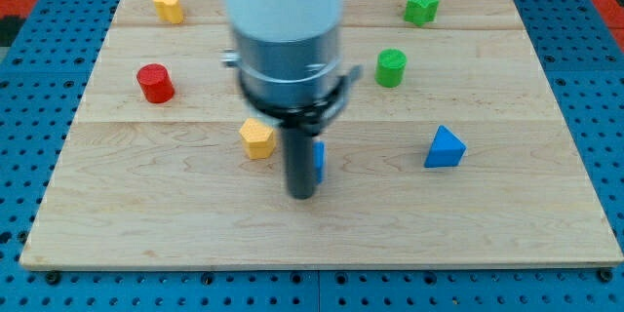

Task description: Move the cube towards the green circle

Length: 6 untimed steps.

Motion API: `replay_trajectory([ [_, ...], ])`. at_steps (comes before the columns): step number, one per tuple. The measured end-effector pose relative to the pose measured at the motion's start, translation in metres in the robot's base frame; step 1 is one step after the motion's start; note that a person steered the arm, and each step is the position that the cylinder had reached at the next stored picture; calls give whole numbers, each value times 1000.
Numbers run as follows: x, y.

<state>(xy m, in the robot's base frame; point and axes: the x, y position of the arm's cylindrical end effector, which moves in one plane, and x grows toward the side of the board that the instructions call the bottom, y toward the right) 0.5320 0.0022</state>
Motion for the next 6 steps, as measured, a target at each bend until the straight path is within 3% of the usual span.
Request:
replay_trajectory([
  [1, -50, 13],
  [3, -70, -36],
  [5, -85, 82],
  [6, -84, 39],
])
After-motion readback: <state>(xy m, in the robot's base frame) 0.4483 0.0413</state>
